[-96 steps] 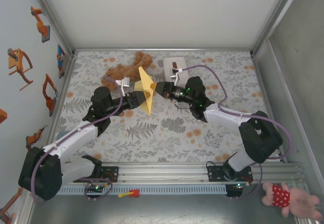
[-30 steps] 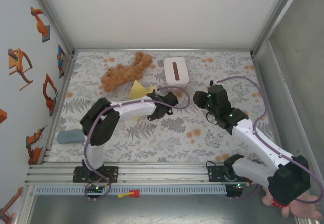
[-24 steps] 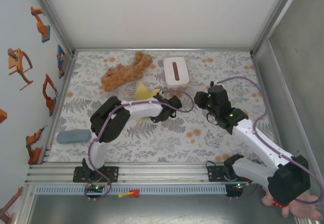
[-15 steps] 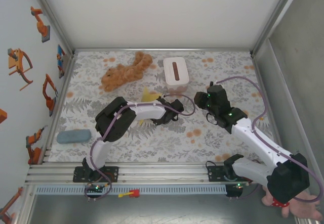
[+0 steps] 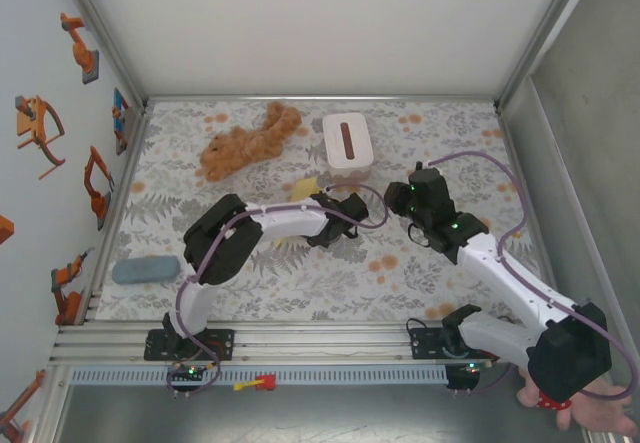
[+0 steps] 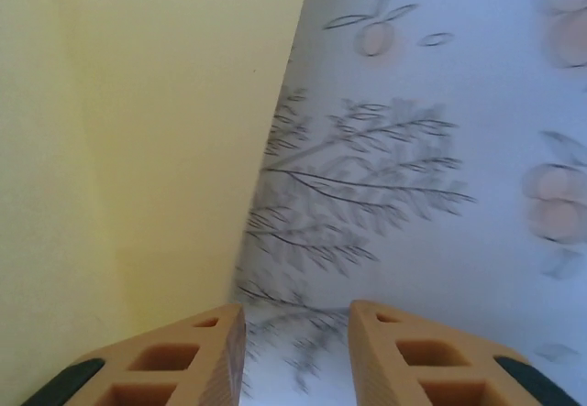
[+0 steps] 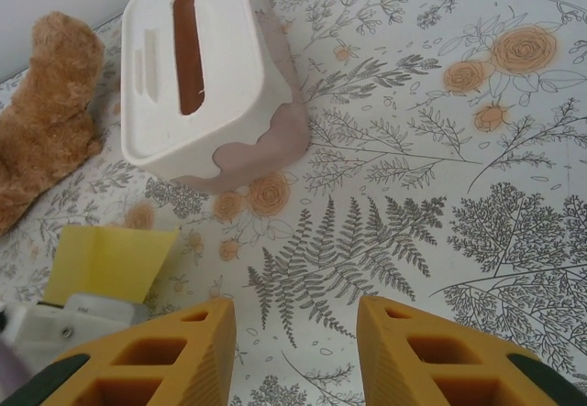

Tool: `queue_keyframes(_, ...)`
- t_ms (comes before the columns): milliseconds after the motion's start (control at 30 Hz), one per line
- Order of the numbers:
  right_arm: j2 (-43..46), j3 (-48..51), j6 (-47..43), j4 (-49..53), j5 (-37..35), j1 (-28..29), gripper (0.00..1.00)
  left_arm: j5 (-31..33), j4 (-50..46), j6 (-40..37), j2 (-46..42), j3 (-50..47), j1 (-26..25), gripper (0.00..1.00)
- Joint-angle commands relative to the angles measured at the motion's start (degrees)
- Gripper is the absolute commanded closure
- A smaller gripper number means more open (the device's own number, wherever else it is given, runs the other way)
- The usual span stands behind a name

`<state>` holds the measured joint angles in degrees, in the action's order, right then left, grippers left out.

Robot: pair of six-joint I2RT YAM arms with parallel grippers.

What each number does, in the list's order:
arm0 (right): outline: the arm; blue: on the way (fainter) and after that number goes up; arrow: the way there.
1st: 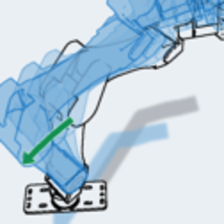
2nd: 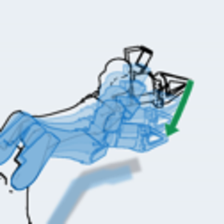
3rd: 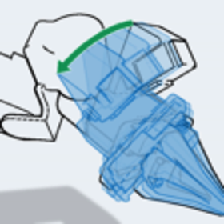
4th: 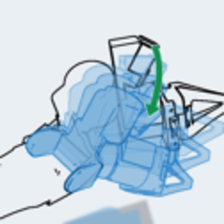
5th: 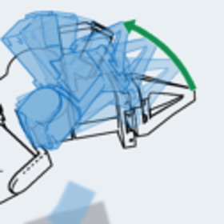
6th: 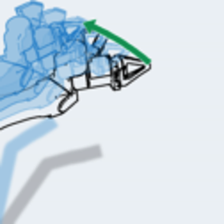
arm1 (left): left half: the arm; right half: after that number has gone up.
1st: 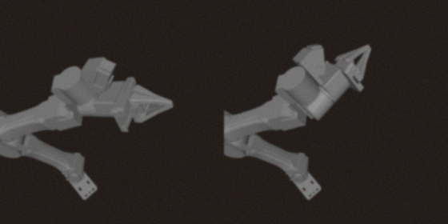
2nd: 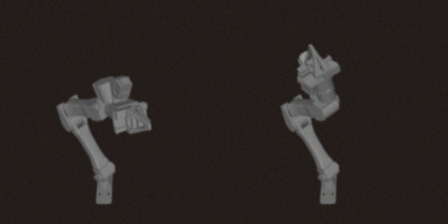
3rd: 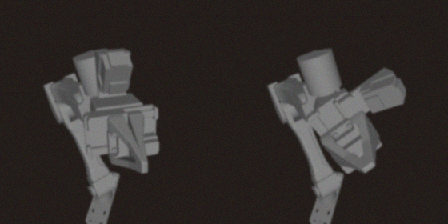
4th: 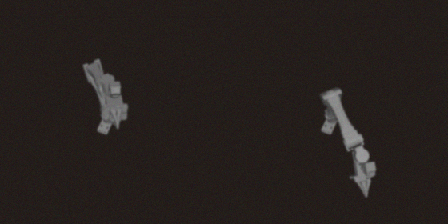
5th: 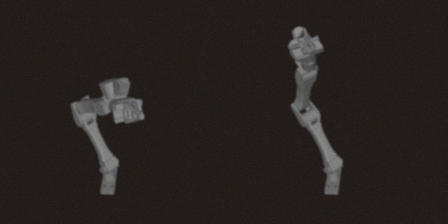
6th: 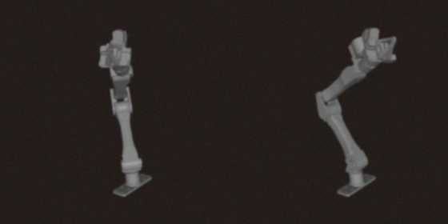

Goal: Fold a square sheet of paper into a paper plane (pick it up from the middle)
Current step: Turn over the paper at the center of the table.

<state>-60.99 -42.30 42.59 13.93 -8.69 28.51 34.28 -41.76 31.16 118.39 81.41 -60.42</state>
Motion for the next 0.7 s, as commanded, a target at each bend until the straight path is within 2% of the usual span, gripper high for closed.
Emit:
queue_keyframes(0, -0.93, -0.94, 1.51, 1.43, -2.02, -0.46, 0.61, -9.34, 2.16, 4.14, -6.06, -0.36, -1.06, 0.62)
queue_keyframes(167, -1.58, -1.47, 1.73, 1.38, -1.51, -0.48, 0.61, -19.30, 8.23, 6.80, -12.90, -5.20, -1.36, 0.57)
queue_keyframes(300, -2.09, -1.64, 2.57, 1.39, -1.51, -0.48, 0.59, -21.98, 11.14, 6.90, -17.95, -9.01, -0.73, 0.56)
queue_keyframes(533, -4.08, -0.52, 4.39, -0.66, 0.87, -0.48, 0.49, -33.09, 19.41, 7.80, -24.62, -20.02, 9.01, 0.53)
queue_keyframes(667, -4.35, 0.37, 4.52, -1.93, 1.79, -0.48, 0.42, -35.62, 21.29, 6.88, -25.30, -22.69, 13.18, 0.51)
